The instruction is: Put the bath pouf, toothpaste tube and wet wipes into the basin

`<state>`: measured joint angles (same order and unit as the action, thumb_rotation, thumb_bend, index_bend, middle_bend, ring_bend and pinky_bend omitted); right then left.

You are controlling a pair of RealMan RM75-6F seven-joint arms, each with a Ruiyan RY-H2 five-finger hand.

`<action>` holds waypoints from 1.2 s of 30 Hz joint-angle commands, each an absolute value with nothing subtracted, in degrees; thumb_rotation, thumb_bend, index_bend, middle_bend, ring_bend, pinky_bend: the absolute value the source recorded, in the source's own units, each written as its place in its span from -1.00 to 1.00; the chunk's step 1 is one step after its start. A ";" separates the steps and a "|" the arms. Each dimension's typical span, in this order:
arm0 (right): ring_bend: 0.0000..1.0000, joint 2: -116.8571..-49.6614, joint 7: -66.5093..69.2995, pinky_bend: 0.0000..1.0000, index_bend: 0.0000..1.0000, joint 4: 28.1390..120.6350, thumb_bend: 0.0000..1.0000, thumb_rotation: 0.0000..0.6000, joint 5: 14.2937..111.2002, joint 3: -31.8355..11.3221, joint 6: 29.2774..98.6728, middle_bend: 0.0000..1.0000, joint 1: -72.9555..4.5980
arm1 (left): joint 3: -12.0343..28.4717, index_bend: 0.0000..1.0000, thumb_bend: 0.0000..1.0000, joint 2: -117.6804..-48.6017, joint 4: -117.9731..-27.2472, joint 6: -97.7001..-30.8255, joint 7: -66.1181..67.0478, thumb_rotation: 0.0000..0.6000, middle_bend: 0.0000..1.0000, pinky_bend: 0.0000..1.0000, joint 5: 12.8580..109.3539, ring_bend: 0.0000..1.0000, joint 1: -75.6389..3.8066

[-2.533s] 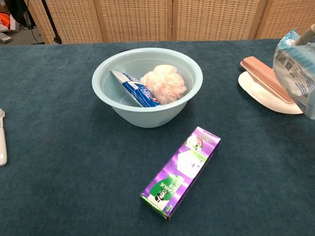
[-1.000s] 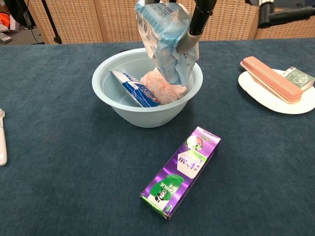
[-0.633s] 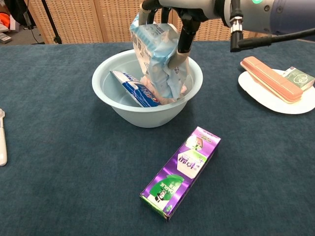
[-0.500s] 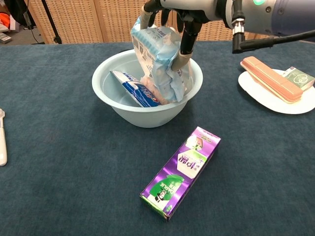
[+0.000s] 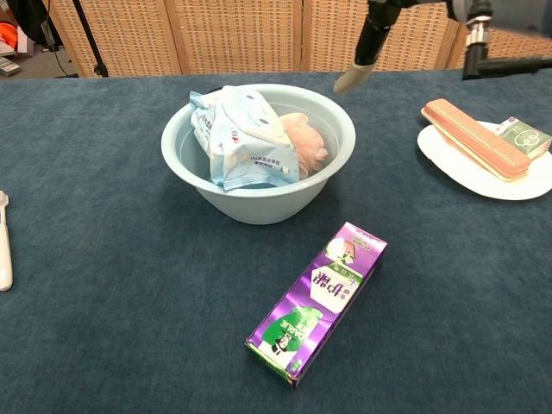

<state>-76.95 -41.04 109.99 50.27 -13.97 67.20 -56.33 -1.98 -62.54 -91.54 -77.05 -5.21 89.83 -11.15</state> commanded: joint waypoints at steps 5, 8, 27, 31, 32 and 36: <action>-1.00 -67.79 -38.49 -0.89 -0.82 115.74 -0.79 1.00 53.10 -9.96 71.58 -1.00 -48.92 | -1.88 -0.95 -0.63 -62.86 -91.58 -77.06 -3.80 1.00 -1.00 -0.95 89.54 -1.00 -11.08; -1.00 -64.27 -34.16 -0.89 -0.82 117.08 -0.79 1.00 57.50 -7.51 73.48 -1.00 -44.51 | -1.83 -0.95 -0.63 -63.12 -91.61 -77.15 -2.79 1.00 -1.00 -0.95 89.42 -1.00 -11.01; -1.00 -60.03 -13.00 -0.98 -0.93 102.48 -0.79 1.00 78.57 4.92 87.09 -1.00 -20.28 | -1.19 -0.95 -0.63 -65.81 -90.62 -77.63 2.52 1.00 -1.00 -0.95 88.16 -1.00 -10.63; -1.00 -60.91 -9.68 -0.99 -0.93 98.34 -0.79 1.00 79.61 5.66 89.12 -1.00 -16.58 | -1.15 -0.95 -0.64 -66.23 -90.34 -77.93 3.14 1.00 -1.00 -0.95 88.28 -1.00 -10.54; -1.00 -61.22 -9.11 -0.99 -0.93 97.34 -0.79 1.00 79.82 5.89 89.50 -1.00 -15.70 | -1.15 -0.95 -0.63 -66.34 -90.25 -77.98 3.31 1.00 -1.00 -0.95 88.29 -1.00 -10.52; -1.00 -62.06 -7.26 -1.00 -0.93 94.46 -0.79 1.00 80.15 6.29 90.63 -1.00 -12.82 | -1.14 -0.95 -0.63 -66.72 -90.02 -77.99 4.11 1.00 -1.00 -0.95 88.20 -1.00 -10.48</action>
<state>-61.50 -8.04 95.53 79.81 5.95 89.88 -13.96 -1.14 -66.66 -90.06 -77.98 4.04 88.22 -10.49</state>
